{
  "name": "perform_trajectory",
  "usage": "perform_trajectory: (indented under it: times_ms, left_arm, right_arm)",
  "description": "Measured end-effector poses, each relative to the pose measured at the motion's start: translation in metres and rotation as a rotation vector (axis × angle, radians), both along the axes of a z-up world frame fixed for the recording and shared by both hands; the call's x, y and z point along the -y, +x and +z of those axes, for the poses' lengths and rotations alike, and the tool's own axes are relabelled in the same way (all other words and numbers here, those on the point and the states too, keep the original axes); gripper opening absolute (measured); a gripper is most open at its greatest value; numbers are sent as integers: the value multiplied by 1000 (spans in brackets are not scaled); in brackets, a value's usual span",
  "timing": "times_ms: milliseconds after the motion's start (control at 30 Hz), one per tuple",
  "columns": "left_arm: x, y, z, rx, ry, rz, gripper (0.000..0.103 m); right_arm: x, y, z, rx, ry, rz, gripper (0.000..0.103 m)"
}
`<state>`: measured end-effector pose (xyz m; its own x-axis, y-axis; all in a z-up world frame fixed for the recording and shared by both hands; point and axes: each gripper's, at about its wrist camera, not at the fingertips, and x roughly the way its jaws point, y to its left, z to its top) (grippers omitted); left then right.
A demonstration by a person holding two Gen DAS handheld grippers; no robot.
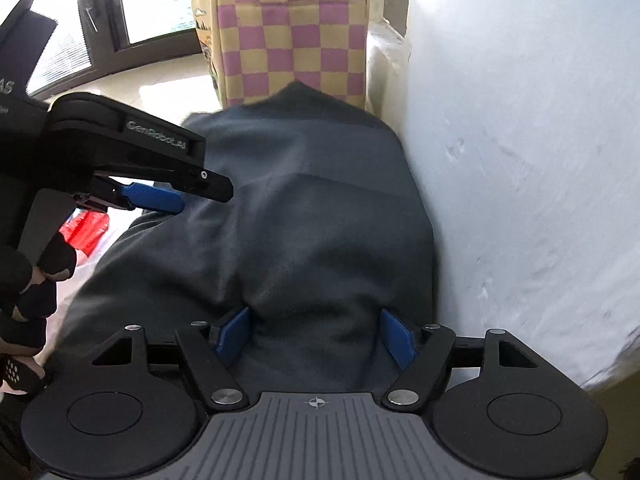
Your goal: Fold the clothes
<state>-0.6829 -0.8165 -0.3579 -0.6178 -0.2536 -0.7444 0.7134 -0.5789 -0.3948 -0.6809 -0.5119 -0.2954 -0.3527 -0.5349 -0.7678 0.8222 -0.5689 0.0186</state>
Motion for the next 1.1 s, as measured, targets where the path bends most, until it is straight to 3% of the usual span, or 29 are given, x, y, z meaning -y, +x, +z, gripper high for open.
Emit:
perform_trajectory:
  times_ms: [133,267,367,533,733,933,1000,1100]
  left_arm:
    - [-13,20,27,-11,-18,17,81]
    - [-35,45,63,-35,-43,42,87]
    - [-54,60,93,-55,-76,54,100]
    - [-90,88,141,-98,-139,106,102]
    - [-137,135,180,-98,-157,115,102]
    - [-184,171,198,-90,-153,77,102]
    - [-195,184,203,-96,-158,83,102]
    - [-211,204,212,-103,-178,113,102]
  right_arm:
    - [-5,-2,21,36,-20,24,73]
    - [-14,-1,47,56,-36,58,77]
    - [-21,1,66,72,-46,87,80]
    - [-29,11,89,65,-68,147,86]
    - [-15,20,72,90,-80,125,86]
    - [-3,37,11,95,-18,75,85]
    - [-13,47,-6,20,-31,87,85]
    - [-16,53,0,-13,-36,93,82]
